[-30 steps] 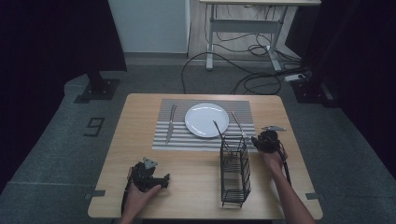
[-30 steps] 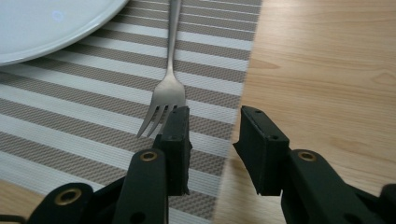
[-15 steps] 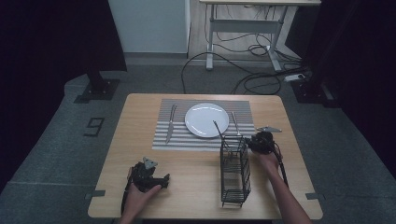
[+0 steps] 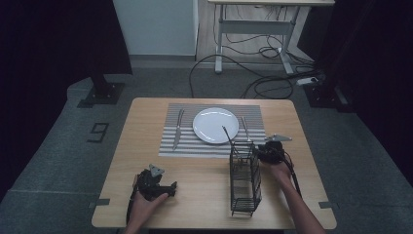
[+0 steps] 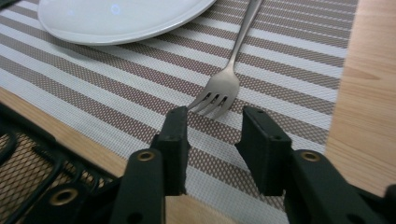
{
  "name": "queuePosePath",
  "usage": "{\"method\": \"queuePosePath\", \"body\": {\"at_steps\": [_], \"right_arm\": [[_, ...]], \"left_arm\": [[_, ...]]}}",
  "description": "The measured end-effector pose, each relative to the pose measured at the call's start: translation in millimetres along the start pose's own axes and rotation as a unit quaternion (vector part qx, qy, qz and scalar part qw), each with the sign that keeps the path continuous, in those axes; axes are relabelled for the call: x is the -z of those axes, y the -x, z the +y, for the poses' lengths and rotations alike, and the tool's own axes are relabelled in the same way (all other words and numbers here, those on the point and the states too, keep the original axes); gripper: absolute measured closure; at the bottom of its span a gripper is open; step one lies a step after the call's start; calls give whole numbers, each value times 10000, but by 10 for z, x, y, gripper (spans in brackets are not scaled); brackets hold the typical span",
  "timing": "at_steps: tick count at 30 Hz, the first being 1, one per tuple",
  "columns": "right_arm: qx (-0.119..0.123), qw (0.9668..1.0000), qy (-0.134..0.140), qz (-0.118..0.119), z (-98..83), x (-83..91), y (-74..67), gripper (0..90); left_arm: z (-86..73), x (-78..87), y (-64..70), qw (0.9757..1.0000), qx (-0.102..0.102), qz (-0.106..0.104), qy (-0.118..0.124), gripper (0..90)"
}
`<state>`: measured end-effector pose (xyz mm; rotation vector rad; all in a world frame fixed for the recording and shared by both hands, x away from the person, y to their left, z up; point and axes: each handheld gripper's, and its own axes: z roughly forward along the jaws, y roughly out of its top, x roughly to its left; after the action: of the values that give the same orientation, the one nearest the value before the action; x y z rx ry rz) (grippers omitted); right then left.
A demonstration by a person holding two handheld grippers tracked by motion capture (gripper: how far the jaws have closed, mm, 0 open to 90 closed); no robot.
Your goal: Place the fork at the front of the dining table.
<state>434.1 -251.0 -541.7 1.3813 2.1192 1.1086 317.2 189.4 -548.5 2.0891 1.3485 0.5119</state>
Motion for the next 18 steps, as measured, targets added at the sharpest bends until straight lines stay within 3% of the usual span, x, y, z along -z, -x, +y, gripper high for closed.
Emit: {"method": "queuePosePath", "body": {"at_steps": [7,15,18], "right_arm": [[-112,9997,82,177,38,-128,-12,697],[-226,9994,206,139,83,-230,-21,691],[-285,9992,210,180,96,-228,-22,637]], "left_arm": [[0,0,0,10000,1,0,0,5],[0,0,0,10000,0,-1,0,5],[0,0,0,10000,0,0,0,5]]}}
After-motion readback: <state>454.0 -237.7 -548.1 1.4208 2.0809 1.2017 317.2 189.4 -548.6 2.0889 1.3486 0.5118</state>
